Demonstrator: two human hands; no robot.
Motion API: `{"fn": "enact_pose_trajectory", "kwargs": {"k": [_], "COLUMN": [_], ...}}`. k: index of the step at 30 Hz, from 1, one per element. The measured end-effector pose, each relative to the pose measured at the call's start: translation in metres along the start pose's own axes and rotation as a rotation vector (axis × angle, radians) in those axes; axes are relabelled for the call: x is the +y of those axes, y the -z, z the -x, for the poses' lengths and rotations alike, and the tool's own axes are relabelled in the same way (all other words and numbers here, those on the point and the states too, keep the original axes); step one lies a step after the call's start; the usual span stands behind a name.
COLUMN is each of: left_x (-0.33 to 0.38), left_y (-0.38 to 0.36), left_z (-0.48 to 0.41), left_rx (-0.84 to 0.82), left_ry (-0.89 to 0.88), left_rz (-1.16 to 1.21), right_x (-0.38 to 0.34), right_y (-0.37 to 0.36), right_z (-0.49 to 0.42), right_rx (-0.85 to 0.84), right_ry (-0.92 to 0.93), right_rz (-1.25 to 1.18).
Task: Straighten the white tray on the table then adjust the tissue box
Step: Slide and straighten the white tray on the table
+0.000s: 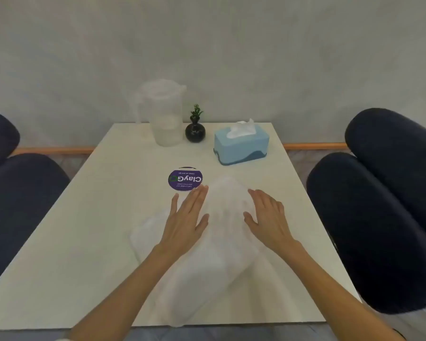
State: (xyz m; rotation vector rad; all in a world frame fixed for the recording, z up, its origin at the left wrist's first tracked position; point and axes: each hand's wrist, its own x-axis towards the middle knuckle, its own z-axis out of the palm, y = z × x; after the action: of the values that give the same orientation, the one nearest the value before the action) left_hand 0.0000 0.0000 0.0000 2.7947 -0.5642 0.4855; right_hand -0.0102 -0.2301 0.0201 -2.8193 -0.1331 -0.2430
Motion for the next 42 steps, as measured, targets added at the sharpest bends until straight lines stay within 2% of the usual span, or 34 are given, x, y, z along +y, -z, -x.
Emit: {"fn": "enact_pose_trajectory", "kwargs": {"k": [8, 15, 18, 23, 29, 34, 38, 42], "left_x": [-0.027, -0.065, -0.072, -0.078, -0.079, -0.083, -0.079, -0.070], "left_y": [-0.015, -0.007, -0.005, -0.006, -0.005, 0.000, -0.001, 0.001], "left_z": [0.005, -0.009, -0.009, -0.009, -0.010, -0.007, 0.002, 0.012], "left_rx": [-0.127, -0.286, -0.279, -0.231, -0.247, -0.268, -0.269, -0.290], "left_ry": [0.036, 0.375, 0.447, 0.459, 0.454, 0.471, 0.487, 0.536], "left_rz": [-0.049, -0.035, 0.021, 0.041, 0.011, -0.045, -0.065, -0.046], "right_x": [-0.006, -0.009, -0.007, -0.006, -0.005, 0.002, 0.001, -0.001], "right_y": [-0.002, 0.006, 0.007, -0.001, -0.006, -0.002, 0.000, -0.003], "right_z": [0.017, 0.027, 0.033, 0.044, 0.037, 0.031, 0.034, 0.037], "right_rx": [-0.162, -0.195, -0.218, -0.310, -0.274, -0.130, -0.199, -0.209], "right_ry": [-0.047, -0.138, -0.238, -0.458, -0.519, -0.595, -0.687, -0.708], "right_rz": [0.026, -0.015, -0.098, -0.218, -0.308, -0.455, -0.559, -0.525]}}
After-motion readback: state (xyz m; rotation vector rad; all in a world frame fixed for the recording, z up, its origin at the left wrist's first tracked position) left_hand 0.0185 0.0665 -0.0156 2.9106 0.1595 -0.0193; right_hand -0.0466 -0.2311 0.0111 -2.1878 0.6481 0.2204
